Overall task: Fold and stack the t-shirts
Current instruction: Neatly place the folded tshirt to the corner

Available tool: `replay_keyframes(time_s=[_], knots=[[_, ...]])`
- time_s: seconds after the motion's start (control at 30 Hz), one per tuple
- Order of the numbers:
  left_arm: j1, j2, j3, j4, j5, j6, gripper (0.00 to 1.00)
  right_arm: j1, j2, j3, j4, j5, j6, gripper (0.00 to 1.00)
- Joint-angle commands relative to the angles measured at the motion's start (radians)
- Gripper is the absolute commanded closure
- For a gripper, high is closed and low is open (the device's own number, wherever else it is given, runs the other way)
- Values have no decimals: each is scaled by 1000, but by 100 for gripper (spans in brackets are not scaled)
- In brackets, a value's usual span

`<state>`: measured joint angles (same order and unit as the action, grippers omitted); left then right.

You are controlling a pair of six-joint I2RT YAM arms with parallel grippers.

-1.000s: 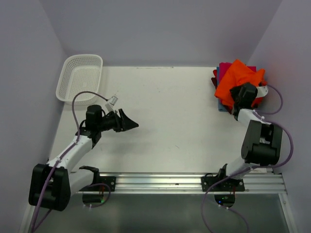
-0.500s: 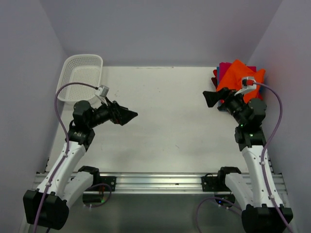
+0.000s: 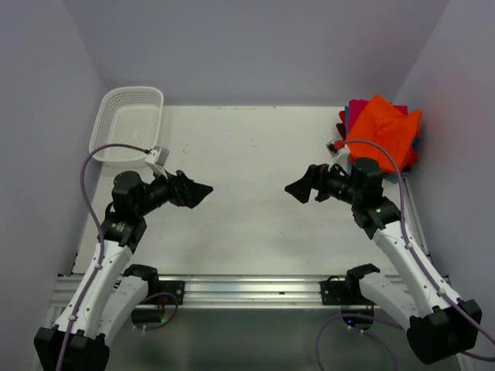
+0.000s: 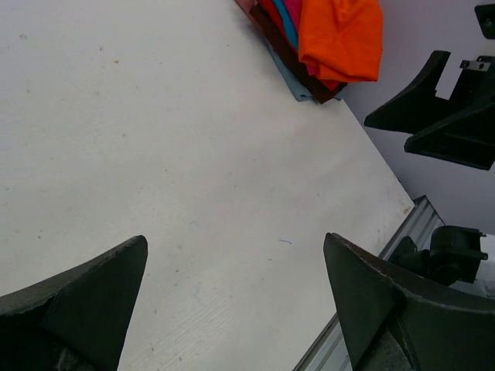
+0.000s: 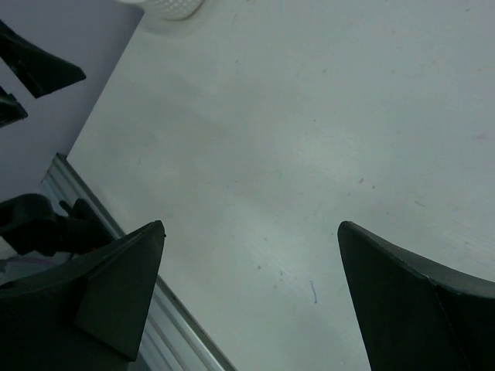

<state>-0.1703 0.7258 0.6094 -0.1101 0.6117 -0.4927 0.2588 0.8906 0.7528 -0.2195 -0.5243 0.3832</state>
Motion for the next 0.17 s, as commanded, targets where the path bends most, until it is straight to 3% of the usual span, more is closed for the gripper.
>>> replay_keyframes(time_s=[0.0,0.13], knots=[[5,-28,-4,-17,-43,22,0,66,28,-4,77,-51,34,1],[5,-35,0,12,-41,10,0,166,86,51,-6,69,-18,1]])
